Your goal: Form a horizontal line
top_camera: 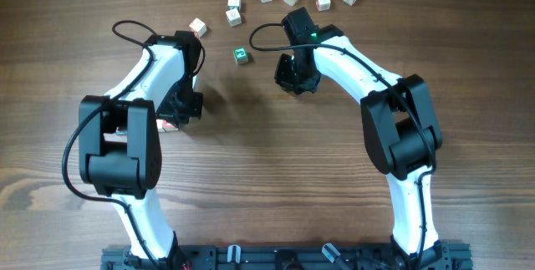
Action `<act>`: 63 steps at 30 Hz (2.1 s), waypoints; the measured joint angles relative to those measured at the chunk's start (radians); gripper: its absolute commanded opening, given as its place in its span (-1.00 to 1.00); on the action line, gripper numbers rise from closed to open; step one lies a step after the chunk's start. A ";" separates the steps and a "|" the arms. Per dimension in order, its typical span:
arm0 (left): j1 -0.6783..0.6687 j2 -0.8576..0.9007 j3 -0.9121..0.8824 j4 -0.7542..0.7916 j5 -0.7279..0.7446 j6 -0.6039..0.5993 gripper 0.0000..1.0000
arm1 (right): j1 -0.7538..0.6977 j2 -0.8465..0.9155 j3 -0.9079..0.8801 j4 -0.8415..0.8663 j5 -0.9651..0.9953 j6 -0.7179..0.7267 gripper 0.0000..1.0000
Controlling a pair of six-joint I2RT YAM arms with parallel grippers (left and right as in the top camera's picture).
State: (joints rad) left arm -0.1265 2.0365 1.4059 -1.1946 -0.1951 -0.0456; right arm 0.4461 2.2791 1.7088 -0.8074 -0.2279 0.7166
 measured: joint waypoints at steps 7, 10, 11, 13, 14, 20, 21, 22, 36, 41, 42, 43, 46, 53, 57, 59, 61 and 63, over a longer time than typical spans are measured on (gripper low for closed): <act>0.000 0.000 0.000 -0.002 -0.003 0.000 -0.92 | 0.000 0.000 0.000 0.000 0.000 0.000 -0.76; 0.000 0.000 0.000 -0.009 -0.003 0.000 -0.92 | 0.000 0.000 0.000 0.000 0.000 0.000 -0.76; 0.000 0.000 0.000 -0.010 -0.003 0.000 -0.92 | 0.000 0.000 0.000 0.000 0.000 0.000 -0.76; 0.000 0.000 0.000 -0.011 -0.003 0.000 -0.92 | 0.000 0.000 0.000 0.000 0.000 0.000 -0.76; 0.000 0.000 0.000 -0.011 -0.003 0.000 -0.92 | 0.000 0.000 0.000 0.000 0.000 0.000 -0.76; 0.000 0.000 0.000 0.022 0.026 -0.005 -0.92 | 0.000 0.000 0.000 0.001 0.000 0.000 -0.76; 0.000 0.000 0.000 0.030 0.035 -0.005 -0.92 | 0.000 0.000 0.000 0.001 0.000 0.000 -0.76; 0.000 0.000 0.000 0.038 0.049 -0.005 -0.92 | 0.000 0.000 0.000 0.001 0.000 -0.001 -0.76; 0.000 0.000 0.000 0.272 0.124 -0.129 -0.92 | 0.001 0.000 -0.001 0.002 0.000 -0.003 -0.76; 0.010 0.000 0.000 0.272 0.037 -0.194 -0.92 | 0.001 0.000 -0.001 0.002 0.000 -0.003 -0.76; 0.021 0.000 0.000 0.272 0.020 -0.201 -0.92 | 0.001 0.000 -0.001 0.002 0.000 -0.003 -0.76; 0.032 0.000 0.000 0.272 0.012 -0.213 -0.92 | 0.001 0.000 -0.001 0.002 0.000 -0.003 -0.76; 0.068 0.000 0.000 0.272 0.005 -0.239 -0.92 | 0.001 0.000 -0.001 0.002 0.001 -0.003 -0.75; 0.116 0.000 0.000 0.260 0.013 -0.260 -0.92 | 0.001 0.000 -0.001 0.002 0.000 -0.003 -0.76; 0.116 0.000 0.000 0.226 0.020 -0.261 -0.92 | 0.001 0.000 -0.001 0.002 0.000 -0.003 -0.76; 0.116 0.000 0.000 0.213 0.021 -0.261 -0.92 | 0.001 0.000 -0.001 0.002 0.001 -0.003 -0.76; 0.116 0.000 0.000 0.206 0.021 -0.262 -0.92 | 0.001 0.000 -0.001 0.002 0.000 -0.003 -0.76; 0.116 0.000 0.000 0.201 0.021 -0.264 -0.92 | 0.001 0.000 -0.001 0.002 0.001 -0.003 -0.76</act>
State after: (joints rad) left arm -0.0109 2.0365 1.4059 -0.9939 -0.1745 -0.3099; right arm 0.4469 2.2787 1.7077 -0.8059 -0.2272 0.7132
